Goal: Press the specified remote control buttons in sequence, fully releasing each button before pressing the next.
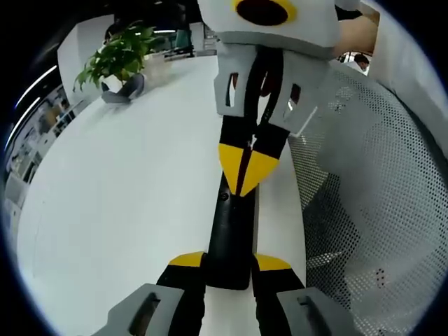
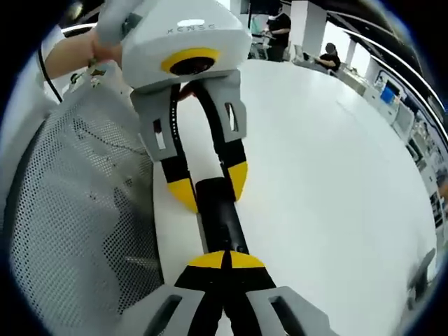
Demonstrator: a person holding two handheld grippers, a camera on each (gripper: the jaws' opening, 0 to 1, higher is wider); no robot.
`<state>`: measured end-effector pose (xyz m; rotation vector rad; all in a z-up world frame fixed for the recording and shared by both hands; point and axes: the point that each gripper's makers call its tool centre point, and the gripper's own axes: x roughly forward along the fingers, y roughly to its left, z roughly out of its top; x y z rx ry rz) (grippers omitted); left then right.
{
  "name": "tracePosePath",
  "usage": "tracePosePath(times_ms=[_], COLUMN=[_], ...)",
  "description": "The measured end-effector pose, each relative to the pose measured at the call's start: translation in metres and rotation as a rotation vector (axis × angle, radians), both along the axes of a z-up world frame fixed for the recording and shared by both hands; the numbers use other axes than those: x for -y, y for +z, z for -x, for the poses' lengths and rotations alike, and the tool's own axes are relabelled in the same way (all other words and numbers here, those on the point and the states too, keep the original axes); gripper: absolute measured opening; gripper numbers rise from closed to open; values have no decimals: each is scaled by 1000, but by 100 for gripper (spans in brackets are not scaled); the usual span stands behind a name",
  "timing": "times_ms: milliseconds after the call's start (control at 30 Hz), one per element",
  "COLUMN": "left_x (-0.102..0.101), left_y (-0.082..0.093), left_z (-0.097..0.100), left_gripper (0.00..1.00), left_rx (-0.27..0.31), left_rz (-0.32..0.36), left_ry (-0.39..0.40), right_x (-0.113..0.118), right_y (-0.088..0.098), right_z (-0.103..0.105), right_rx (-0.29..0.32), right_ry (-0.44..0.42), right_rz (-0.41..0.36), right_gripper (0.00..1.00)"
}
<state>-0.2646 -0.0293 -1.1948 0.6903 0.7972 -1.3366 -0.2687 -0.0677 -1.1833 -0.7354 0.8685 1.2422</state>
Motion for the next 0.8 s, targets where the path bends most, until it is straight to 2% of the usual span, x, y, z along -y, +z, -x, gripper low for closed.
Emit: tracePosePath(times_ms=[167, 333, 433, 533, 633, 733, 767, 800], left_x=[0, 0, 0, 0, 0, 0, 1, 1], left_y=[0, 0, 0, 0, 0, 0, 0, 0], left_z=[0, 0, 0, 0, 0, 0, 0, 0], left_gripper=[25, 25, 25, 25, 25, 25, 25, 25], left_rx=[2, 3, 3, 4, 3, 2, 2, 2], left_rz=[9, 9, 13, 12, 12, 12, 11, 10], left_ry=[-4, -15, -15, -20, -23, -18, -18, -17], right_x=[-1, -1, 0, -2, -1, 0, 3, 4], right_y=[-1, -2, -2, -1, 0, 2, 1, 0], right_z=[0, -2, -3, -3, -1, -1, -2, -8], right_rx=[10, -26, -72, -128, -201, -210, -202, -190], right_ry=[31, 93, 57, 12, 22, 102, 127, 99], right_rz=[56, 119, 101, 41, -9, -14, 8, 25], right_gripper=[0, 0, 0, 0, 0, 0, 0, 0])
